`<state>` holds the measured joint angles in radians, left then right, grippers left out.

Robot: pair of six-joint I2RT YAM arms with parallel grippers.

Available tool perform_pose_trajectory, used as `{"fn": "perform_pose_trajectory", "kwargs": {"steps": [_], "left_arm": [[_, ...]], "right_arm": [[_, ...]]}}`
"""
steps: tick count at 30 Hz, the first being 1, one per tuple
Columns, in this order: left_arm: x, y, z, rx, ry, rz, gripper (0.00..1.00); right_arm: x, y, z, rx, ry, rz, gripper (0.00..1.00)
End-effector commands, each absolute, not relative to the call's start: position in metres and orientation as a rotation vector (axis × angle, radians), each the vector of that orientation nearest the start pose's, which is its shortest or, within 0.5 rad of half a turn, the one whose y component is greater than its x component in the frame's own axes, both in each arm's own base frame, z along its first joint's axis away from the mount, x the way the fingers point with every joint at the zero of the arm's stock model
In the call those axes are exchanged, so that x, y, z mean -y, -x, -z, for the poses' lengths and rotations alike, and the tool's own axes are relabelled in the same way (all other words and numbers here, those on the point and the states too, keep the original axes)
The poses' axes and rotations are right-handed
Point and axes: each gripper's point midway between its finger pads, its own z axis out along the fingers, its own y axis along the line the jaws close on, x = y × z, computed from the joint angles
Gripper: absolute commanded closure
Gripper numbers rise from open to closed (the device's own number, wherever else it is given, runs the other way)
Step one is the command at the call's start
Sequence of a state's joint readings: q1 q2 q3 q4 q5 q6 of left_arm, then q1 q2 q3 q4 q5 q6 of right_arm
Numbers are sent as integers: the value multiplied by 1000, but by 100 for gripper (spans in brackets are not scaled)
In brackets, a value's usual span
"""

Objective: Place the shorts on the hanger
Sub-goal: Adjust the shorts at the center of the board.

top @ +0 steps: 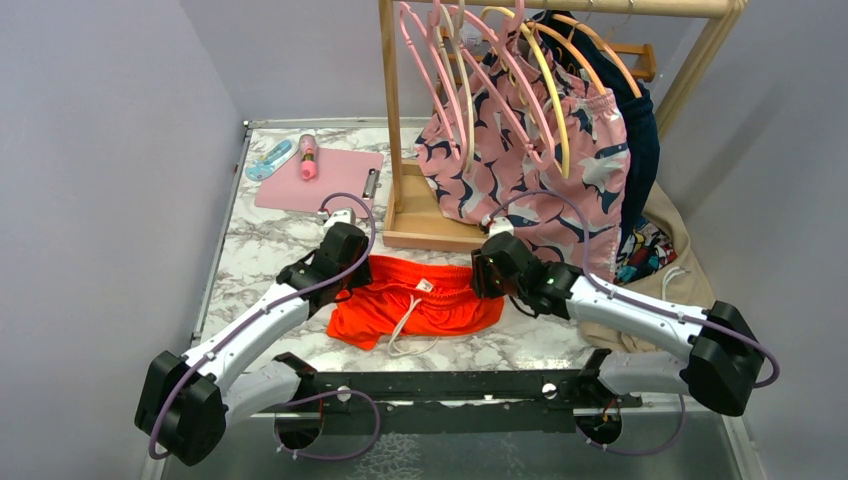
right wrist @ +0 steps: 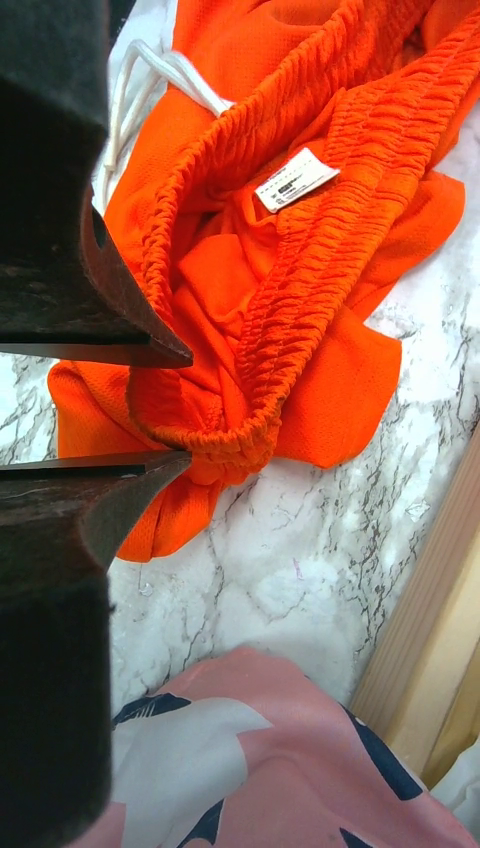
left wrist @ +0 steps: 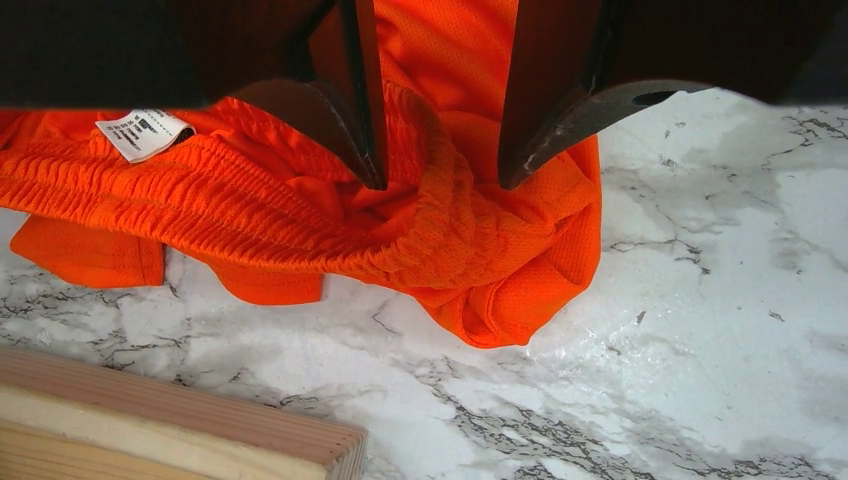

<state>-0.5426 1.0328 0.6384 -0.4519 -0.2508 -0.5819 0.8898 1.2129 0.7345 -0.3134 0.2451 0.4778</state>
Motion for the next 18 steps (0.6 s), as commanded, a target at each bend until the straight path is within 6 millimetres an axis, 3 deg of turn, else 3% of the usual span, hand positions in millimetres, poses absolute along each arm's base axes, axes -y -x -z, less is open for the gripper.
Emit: {"fn": "perform_pose_trajectory", "kwargs": {"steps": [1,8,14,17,18], "left_arm": [[118,-248,-95,-2363,165,212,54],[118,-247,-93,-2362,174,211,57],[118,-247,-93,-2358,173,217,57],[120,-247,-97,-2344,175,239,54],[122,-247,-101,-2335,170,257,49]], "right_arm": [[-234,-217,-103,-2334,387,-405,61],[-230,-220,-112,-2292,348,-406,68],[-227,-218,-108,-2304,358,-391,69],[-228,-218,-115,-2278,379,-411,68],[-230,-218,-117,-2264,397,-420,68]]}}
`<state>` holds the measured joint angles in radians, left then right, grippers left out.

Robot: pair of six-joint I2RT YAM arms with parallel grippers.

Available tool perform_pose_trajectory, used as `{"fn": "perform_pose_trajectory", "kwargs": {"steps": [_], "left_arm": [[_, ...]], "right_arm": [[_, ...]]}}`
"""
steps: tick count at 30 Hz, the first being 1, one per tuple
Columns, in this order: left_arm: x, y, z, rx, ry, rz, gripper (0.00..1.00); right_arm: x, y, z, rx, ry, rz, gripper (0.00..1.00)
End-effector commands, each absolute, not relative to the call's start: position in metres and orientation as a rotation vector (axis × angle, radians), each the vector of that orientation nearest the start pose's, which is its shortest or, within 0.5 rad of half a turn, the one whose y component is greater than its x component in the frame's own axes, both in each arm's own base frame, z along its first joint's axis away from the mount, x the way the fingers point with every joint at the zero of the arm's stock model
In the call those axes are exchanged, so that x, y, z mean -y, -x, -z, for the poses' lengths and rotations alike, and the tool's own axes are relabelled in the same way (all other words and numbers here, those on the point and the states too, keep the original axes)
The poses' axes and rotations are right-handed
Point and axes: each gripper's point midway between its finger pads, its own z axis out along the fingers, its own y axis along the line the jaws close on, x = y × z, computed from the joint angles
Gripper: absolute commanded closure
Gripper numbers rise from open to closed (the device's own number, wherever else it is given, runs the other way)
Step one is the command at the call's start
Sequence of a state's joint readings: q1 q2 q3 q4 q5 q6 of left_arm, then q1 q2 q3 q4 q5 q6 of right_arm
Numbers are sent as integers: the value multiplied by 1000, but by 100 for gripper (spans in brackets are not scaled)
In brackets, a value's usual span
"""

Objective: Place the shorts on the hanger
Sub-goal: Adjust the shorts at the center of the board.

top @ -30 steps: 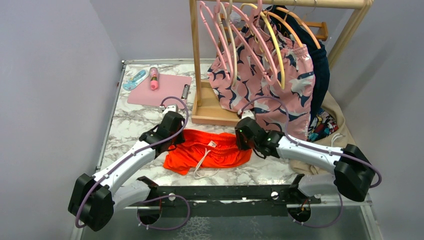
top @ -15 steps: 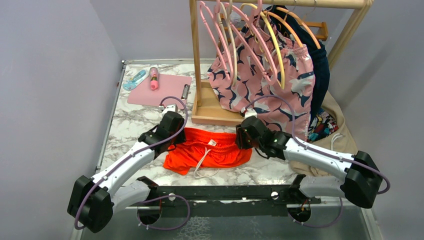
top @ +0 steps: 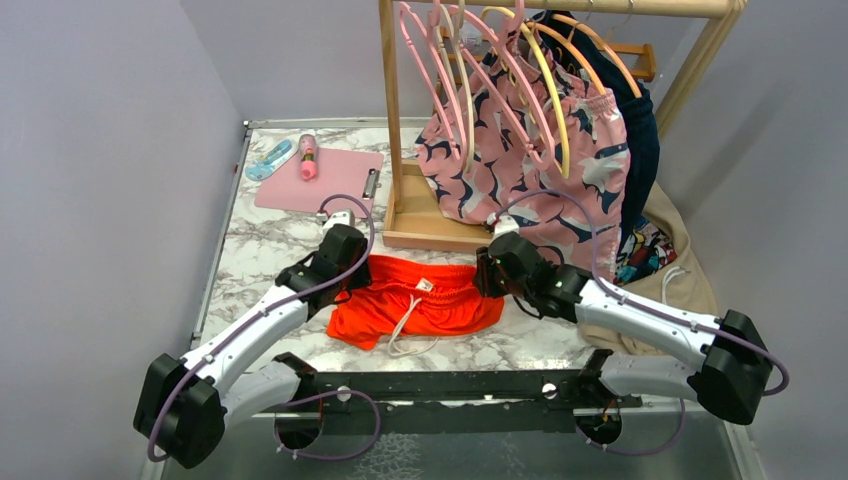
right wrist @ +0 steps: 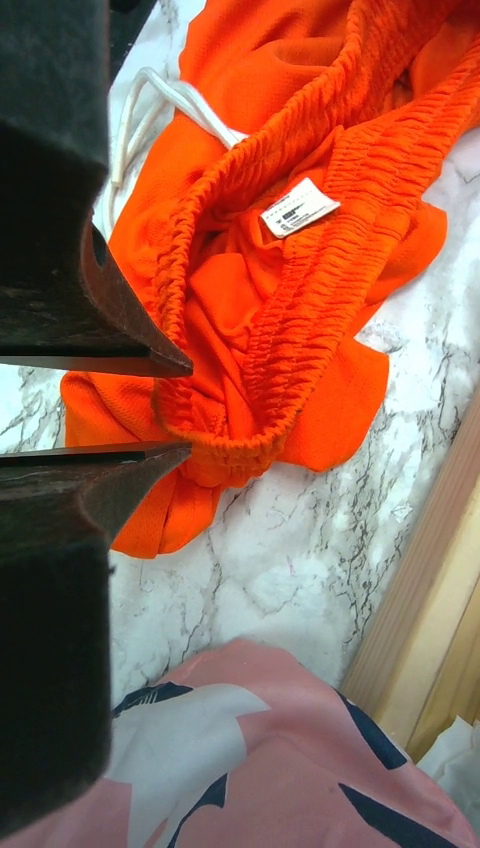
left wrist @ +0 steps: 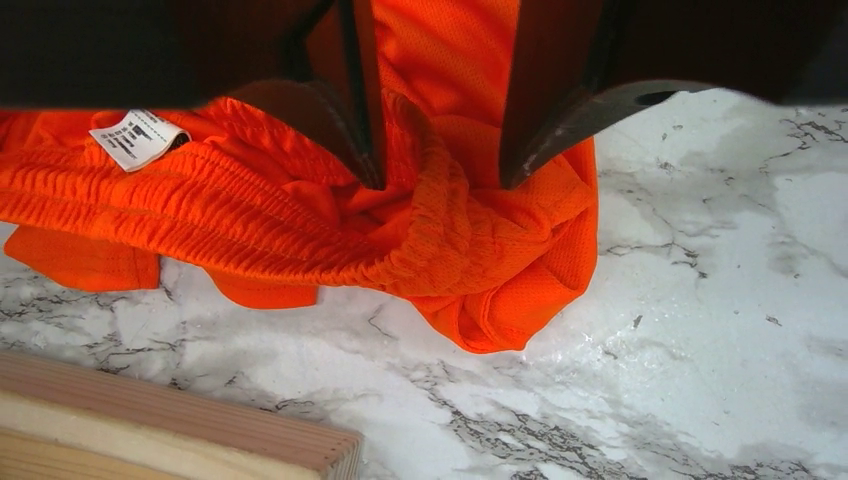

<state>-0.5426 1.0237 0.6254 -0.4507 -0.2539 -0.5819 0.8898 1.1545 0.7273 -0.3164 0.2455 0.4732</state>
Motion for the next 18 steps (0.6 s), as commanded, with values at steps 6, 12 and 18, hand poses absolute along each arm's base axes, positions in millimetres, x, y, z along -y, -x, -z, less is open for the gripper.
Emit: {"fn": "perform_pose_trajectory", "kwargs": {"steps": [6,12,18], "left_arm": [[124,-254,-141,-2225,145,310,1],[110,-260,-196,-2021,84,289,1],[114,-262,-224,-1852,-14,336,1]], "right_arm": [[-232,-225,-163,-2131,497,-429,64],[-238,-203,-245,-1859,743,-573,54],[-234,-170,-335,-1621,839,-715,45]]}}
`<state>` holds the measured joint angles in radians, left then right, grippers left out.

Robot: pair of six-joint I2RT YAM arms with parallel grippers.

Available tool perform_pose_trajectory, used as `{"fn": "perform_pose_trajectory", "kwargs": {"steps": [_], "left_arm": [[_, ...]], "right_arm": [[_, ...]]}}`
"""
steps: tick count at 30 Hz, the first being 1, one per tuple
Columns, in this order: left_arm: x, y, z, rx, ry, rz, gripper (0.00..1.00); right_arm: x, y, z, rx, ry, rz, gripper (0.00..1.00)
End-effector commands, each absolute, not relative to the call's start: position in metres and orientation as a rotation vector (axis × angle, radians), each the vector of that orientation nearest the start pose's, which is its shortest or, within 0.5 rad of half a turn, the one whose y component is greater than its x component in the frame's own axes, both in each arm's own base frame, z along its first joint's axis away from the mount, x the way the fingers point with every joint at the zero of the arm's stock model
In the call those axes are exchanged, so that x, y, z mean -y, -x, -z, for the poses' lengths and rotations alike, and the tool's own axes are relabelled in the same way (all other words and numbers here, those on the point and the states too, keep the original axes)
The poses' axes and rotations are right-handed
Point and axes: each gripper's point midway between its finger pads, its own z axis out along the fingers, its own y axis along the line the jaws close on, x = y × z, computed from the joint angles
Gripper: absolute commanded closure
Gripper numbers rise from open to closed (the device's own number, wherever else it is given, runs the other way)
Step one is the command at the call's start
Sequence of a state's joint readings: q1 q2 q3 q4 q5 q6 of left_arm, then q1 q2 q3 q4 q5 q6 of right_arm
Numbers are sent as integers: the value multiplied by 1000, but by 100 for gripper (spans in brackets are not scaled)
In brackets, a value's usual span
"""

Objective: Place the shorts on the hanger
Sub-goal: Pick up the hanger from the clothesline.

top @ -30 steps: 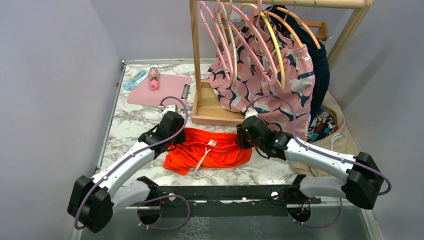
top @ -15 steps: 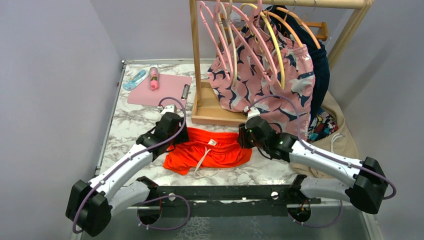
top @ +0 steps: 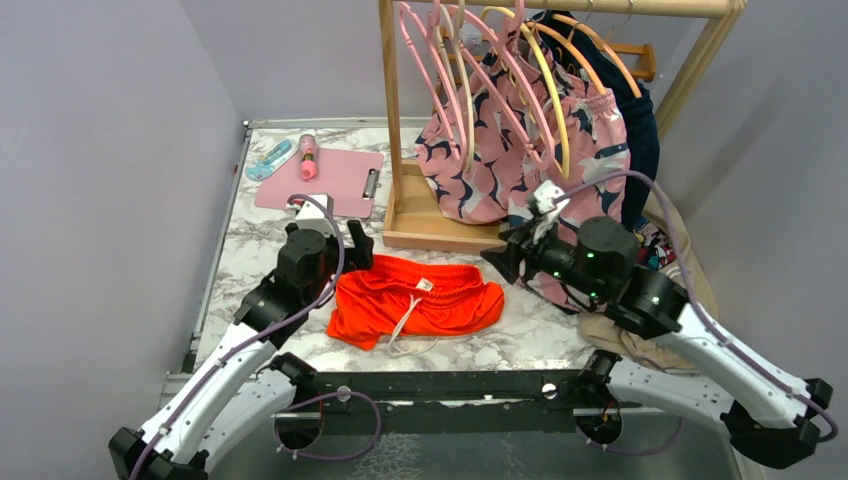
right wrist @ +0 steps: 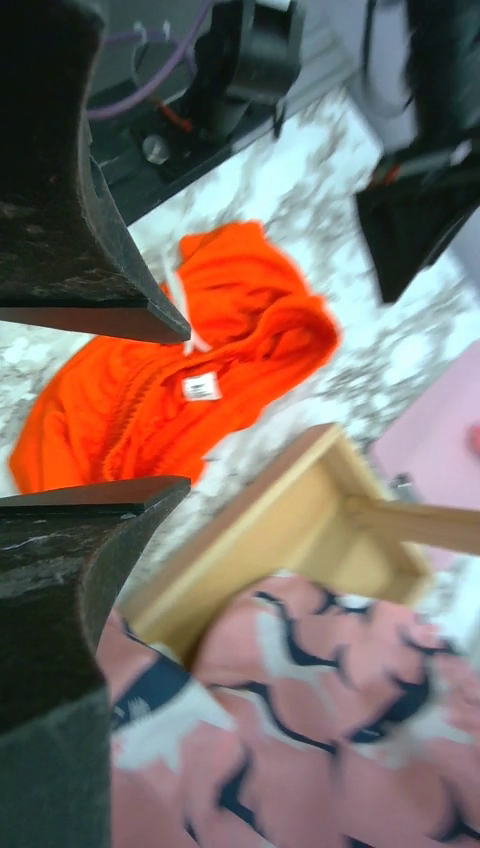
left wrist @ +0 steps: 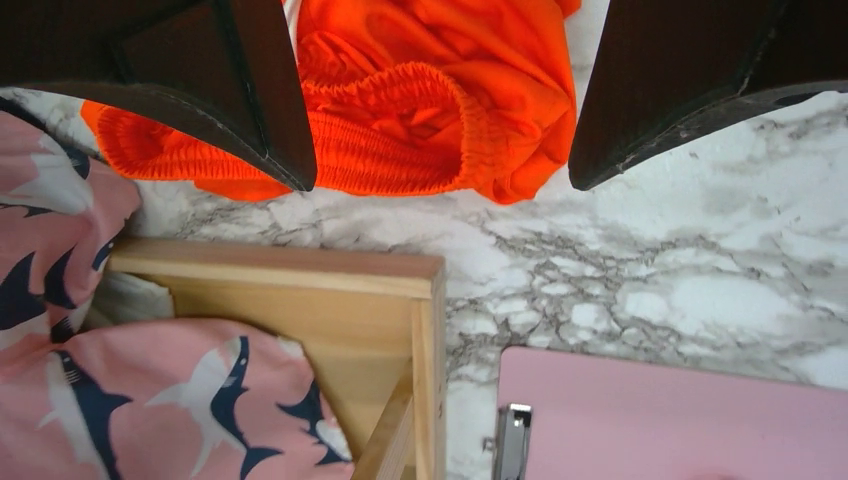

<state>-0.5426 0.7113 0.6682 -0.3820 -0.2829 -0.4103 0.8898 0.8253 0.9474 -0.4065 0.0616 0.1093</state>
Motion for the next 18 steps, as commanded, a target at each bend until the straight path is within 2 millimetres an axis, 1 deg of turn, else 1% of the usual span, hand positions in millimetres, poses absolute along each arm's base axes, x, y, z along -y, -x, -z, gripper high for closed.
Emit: {"fn": "perform_pose_trajectory", "kwargs": {"steps": [1,3,5,9,11,12,14,16,18], "left_arm": [[115,-262,-224,-1834,-11,348,1],[115,-260,-221,-1817,5,368,1],[114,-257,-220,-1800,8,381,1],[105,-257,-222,-1785,35,347,2],[99,-257,-222,-1791,59,316,3],[96,-256,-222,-1794,75,299,4],[87,-256,-222,-1796,116,261,6],[80,-255,-224,-1784,142,238,6],[78,-255,-225,-1774,152,232,6]], "right_arm": [[-234,-167,-352,-1582,843,-732,45],[-234,-166,-385,-1515,835,-745,45],[-235,-175,-417,-1460,792,-717,45],[-231,-211,-480,-1360,631,-592,45],[-223,-233,-504,-1341,516,-510,45],[-221,-246,-510,-1350,461,-464,46],[-214,-263,-525,-1367,357,-401,48],[-214,-271,-536,-1372,312,-384,48],[-214,-278,-543,-1388,265,-373,49]]}}
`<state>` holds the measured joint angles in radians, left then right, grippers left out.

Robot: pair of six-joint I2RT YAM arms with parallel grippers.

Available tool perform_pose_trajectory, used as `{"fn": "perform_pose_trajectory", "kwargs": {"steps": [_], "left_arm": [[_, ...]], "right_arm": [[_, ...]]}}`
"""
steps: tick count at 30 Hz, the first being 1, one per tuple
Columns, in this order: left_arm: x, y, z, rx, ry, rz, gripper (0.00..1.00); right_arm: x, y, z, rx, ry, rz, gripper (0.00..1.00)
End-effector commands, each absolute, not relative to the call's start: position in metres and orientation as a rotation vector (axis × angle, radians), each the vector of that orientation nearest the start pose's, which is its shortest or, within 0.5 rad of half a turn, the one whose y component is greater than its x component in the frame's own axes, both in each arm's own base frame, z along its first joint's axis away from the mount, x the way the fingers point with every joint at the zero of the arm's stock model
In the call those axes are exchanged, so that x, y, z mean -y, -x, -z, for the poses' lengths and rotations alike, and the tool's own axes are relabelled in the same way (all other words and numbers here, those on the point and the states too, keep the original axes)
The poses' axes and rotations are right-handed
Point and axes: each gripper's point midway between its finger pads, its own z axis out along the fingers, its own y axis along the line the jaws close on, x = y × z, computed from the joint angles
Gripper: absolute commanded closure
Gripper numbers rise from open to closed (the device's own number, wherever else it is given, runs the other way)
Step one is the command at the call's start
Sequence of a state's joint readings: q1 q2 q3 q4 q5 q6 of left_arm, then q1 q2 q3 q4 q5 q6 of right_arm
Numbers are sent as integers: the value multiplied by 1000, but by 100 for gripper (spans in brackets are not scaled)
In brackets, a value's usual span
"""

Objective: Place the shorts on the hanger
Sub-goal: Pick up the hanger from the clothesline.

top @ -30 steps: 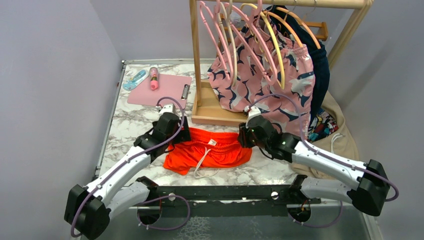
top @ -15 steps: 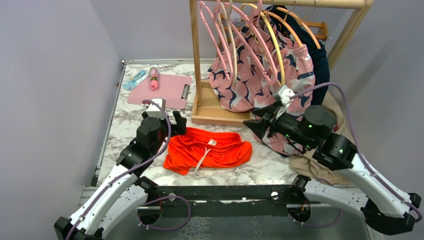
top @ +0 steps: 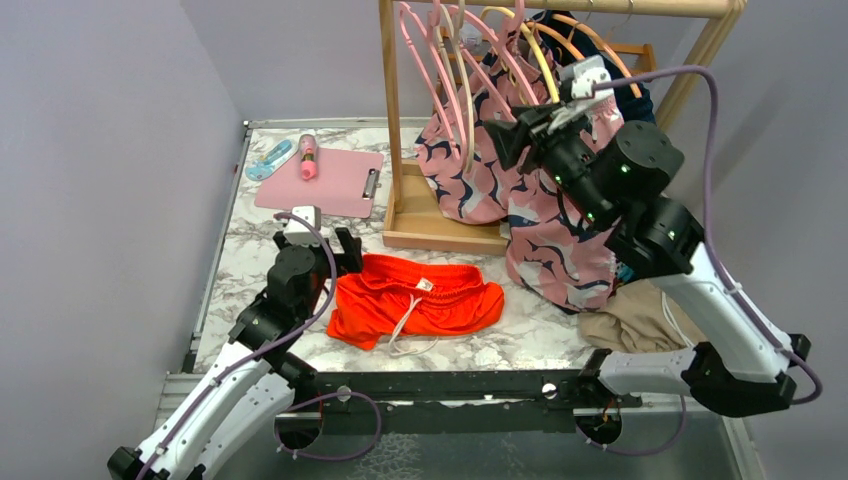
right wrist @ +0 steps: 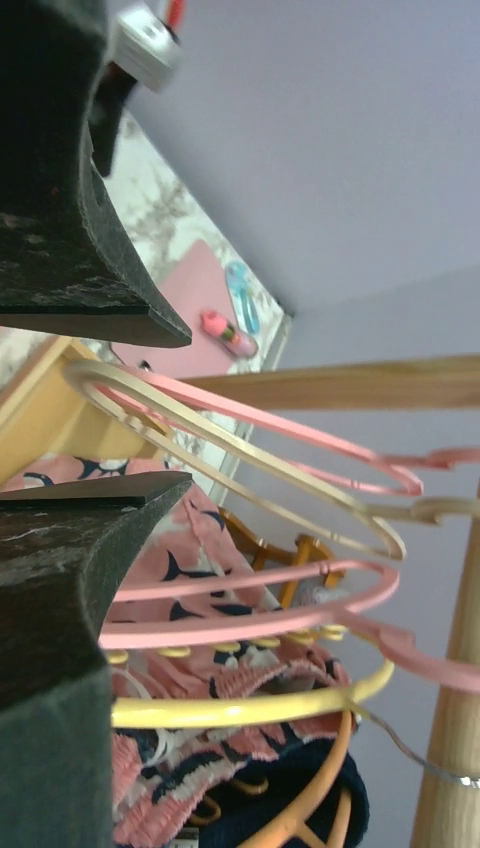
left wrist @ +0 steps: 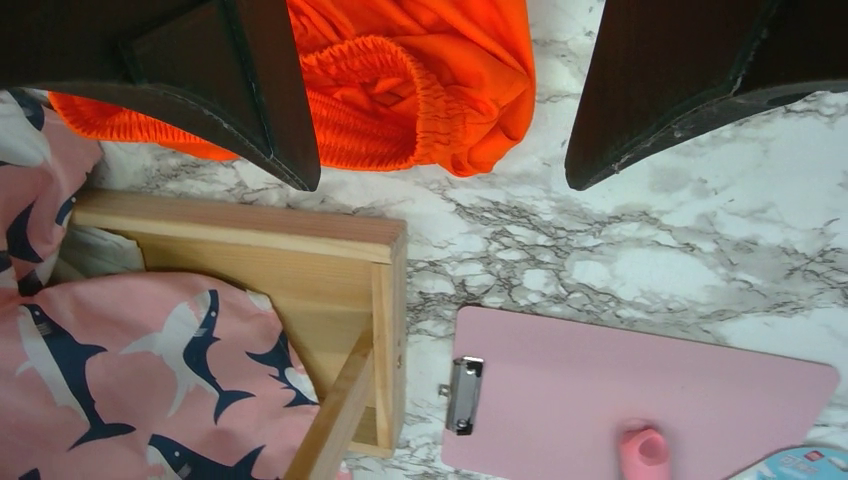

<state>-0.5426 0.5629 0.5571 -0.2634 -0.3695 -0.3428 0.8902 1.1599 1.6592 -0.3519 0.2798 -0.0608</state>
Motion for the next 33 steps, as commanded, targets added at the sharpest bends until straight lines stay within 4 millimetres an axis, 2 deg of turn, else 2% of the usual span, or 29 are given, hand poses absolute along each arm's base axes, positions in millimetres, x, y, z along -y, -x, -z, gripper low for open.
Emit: {"fn": "perform_pose_trajectory", "kwargs": {"steps": [1,4,8,11,14,18,24,27,31,33], "left_arm": [[78,-255,-225,-1771,151,233,6],[79,-255,-226,-1777,144,234,6],[81,-255,-224,-1789,136,237,6],[82,-256,-223,-1790,134,240,6],[83,-257,-220,-1802,127,236,6],[85,-258,-219,-1809,119,241,6],[84,-257,-220,-1806,120,236,6],[82,-257,-221,-1797,127,234,6],[80,-257,-221,-1795,135,223,6],[80,-257,-221,-1795,137,220,6]], "right_arm": [[-214,-280,-544,-1400,250,-367,50],[-208,-283,-545,-1435,207,-345,52],[-186,-278,-547,-1433,152,-294,52],[-170,-275,-541,-1446,139,-237,52],[-166,-273,-526,-1471,164,-210,52],[-177,-269,-519,-1443,224,-254,52],[-202,-249,-543,-1201,321,-435,47],[-218,-244,-546,-1229,410,-486,47],[-225,-247,-544,-1252,432,-485,45],[-228,-242,-543,-1226,463,-504,43]]}}
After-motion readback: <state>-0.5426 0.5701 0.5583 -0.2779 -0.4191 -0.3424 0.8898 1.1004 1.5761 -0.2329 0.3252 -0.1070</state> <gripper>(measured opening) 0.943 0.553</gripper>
